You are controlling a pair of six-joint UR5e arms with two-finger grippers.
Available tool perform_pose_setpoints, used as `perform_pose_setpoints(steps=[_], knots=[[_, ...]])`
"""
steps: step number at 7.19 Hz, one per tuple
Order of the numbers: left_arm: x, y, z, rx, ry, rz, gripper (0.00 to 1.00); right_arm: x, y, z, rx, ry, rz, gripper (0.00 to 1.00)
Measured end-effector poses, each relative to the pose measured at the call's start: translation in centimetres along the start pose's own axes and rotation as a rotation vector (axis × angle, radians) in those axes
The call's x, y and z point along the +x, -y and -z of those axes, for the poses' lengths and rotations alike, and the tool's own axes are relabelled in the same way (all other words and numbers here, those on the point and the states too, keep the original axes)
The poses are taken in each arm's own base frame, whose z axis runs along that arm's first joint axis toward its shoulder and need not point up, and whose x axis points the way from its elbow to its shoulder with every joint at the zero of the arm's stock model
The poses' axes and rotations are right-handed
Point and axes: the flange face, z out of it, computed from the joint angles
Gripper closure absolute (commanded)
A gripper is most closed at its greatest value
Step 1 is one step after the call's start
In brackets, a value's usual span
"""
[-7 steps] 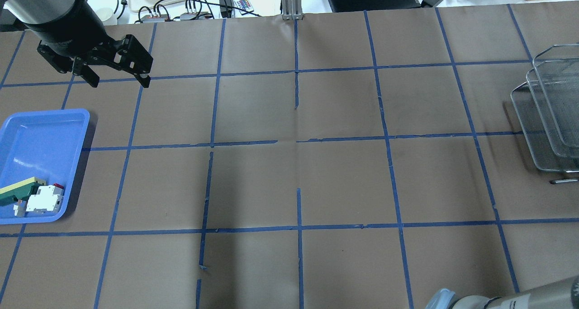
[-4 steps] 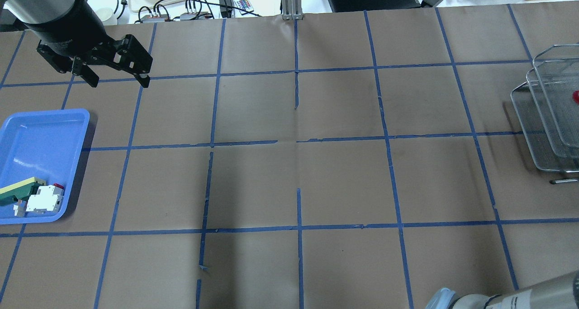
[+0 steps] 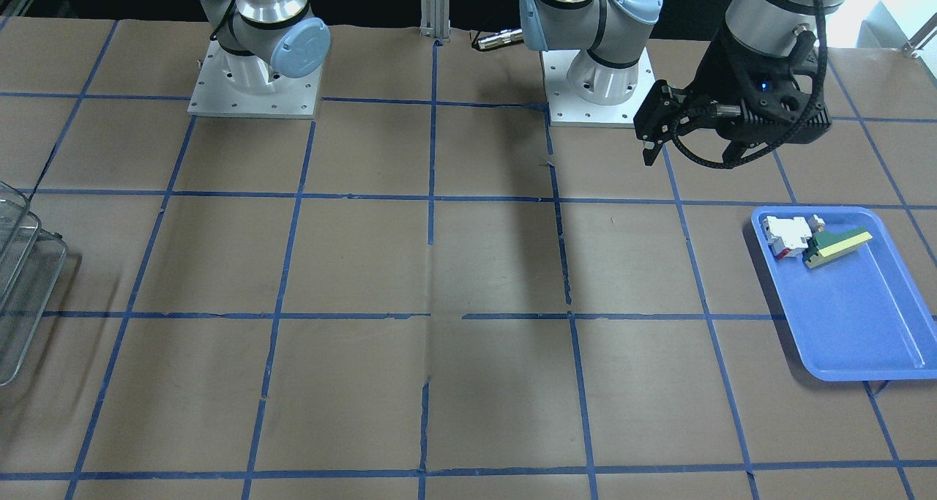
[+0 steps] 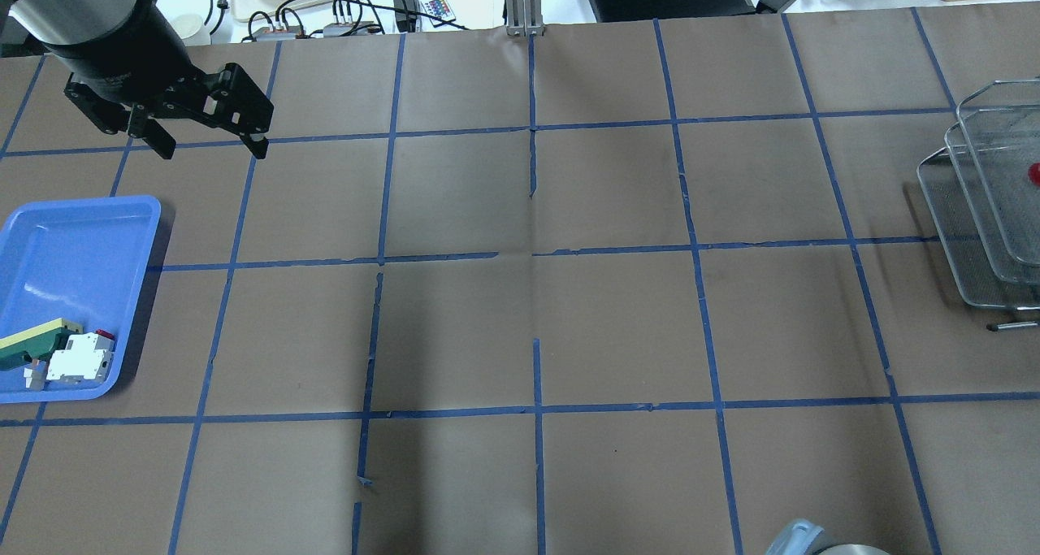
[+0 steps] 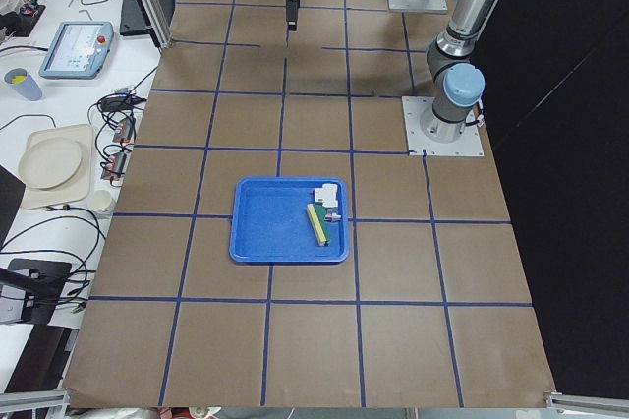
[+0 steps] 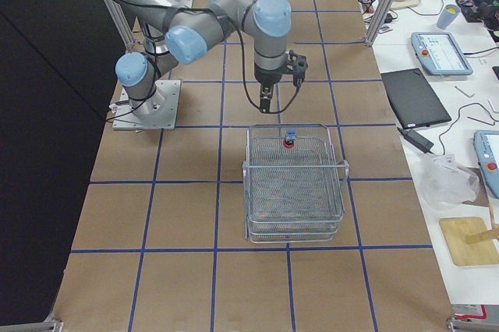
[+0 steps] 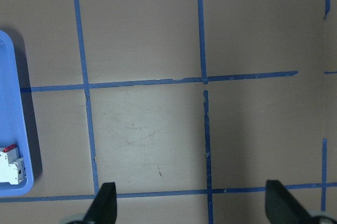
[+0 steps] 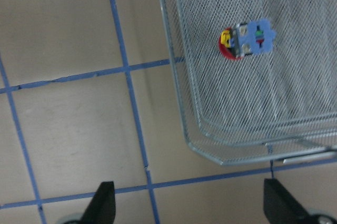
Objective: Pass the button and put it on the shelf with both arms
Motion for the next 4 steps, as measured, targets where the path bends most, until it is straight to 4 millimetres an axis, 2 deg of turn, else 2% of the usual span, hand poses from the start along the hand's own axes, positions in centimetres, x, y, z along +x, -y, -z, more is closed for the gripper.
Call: perform_pose_setpoints(steps=[1,2,4], knots=[[0.0,-0.1,0.1,-0.005,-0.002,0.002,0.0,-3.9,-1.8,1.6,-0.01,0.009,-0.023,0.0],[0.1,-0.2,0.0,-0.013,-0.006,0.003,0.0,-8.7,-2.6,2.1,-0.019,0.008,-0.03,0.0],[0.1,-0.3,0.0,-0.024,-0.007,0.029,0.0,-19.5,-4.1,1.3,-0.047,-0.011,-0.092,0.0]])
